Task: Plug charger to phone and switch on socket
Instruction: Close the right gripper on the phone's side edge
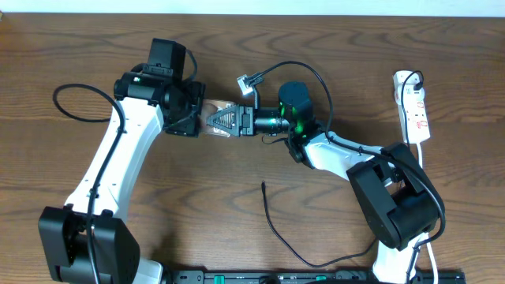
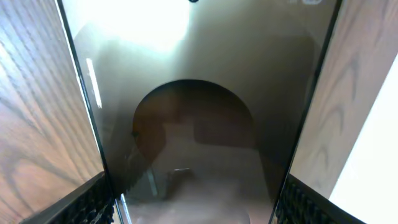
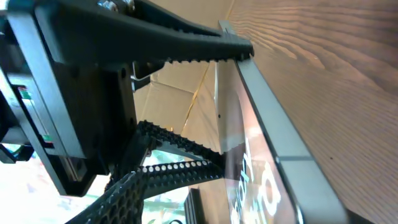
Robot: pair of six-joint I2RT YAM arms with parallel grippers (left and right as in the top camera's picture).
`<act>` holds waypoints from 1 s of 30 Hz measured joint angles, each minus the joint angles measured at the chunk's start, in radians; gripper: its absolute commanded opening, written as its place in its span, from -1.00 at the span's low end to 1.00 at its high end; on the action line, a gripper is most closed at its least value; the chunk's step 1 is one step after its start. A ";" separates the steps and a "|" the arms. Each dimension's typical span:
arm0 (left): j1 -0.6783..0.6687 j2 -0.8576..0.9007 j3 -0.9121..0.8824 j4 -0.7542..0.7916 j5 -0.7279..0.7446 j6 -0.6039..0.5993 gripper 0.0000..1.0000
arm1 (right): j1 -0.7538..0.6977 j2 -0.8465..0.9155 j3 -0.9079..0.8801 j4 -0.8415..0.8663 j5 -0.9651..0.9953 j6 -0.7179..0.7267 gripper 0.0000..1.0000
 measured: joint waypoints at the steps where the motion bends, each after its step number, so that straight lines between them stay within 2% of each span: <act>1: 0.000 0.000 0.000 0.003 0.006 -0.003 -0.85 | 0.000 0.000 0.000 0.000 0.001 0.000 0.15; 17: -0.028 0.000 0.000 0.005 0.059 -0.019 -0.85 | 0.004 0.000 0.000 -0.009 0.035 0.003 0.00; 23: -0.032 0.000 0.000 0.005 0.055 -0.022 -0.86 | 0.007 0.000 0.000 -0.010 0.042 0.003 -0.13; 30: -0.032 0.000 0.000 0.005 0.055 -0.022 -0.85 | 0.008 0.000 0.000 -0.016 0.049 0.010 -0.42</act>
